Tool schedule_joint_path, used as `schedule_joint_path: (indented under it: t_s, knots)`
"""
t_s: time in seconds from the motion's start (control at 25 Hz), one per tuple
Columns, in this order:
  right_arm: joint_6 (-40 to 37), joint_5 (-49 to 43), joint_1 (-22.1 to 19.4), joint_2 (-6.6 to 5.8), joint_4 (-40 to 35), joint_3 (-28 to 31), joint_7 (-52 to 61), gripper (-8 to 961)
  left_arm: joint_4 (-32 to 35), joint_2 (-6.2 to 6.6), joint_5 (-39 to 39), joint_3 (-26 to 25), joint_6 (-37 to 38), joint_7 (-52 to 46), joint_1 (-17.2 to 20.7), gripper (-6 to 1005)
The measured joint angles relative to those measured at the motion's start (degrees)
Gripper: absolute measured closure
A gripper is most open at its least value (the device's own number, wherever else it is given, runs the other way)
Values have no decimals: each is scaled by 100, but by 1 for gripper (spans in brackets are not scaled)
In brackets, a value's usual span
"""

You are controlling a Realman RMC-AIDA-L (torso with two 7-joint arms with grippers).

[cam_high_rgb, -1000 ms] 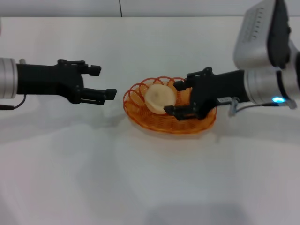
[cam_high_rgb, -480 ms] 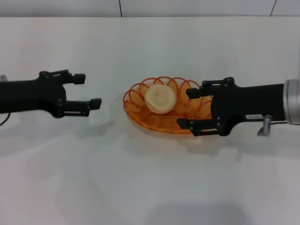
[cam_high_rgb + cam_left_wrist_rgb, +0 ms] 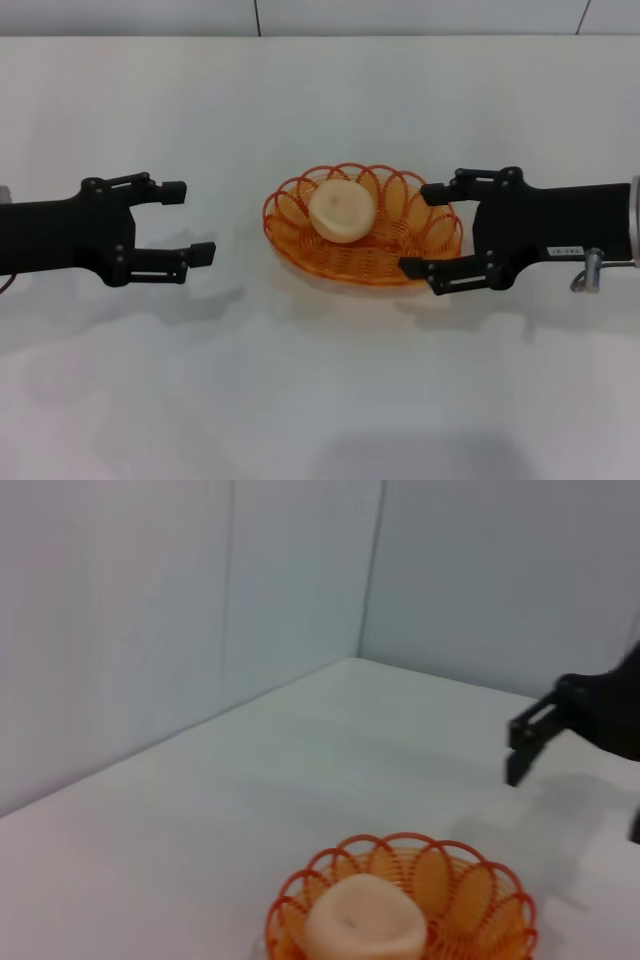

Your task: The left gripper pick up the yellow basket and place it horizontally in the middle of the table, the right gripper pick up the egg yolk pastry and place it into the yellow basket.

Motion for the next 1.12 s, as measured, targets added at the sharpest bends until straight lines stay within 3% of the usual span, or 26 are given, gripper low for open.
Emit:
schedule_joint_path:
  t_s: [0.52, 1.12]
  knots:
    - [-52, -23, 37, 0, 139, 160, -59, 110, -5, 69, 131, 57, 242, 188, -174, 111]
    - [-204, -104, 64, 0, 148, 174, -45, 112, -8, 28, 378, 77, 409, 189, -288, 111]
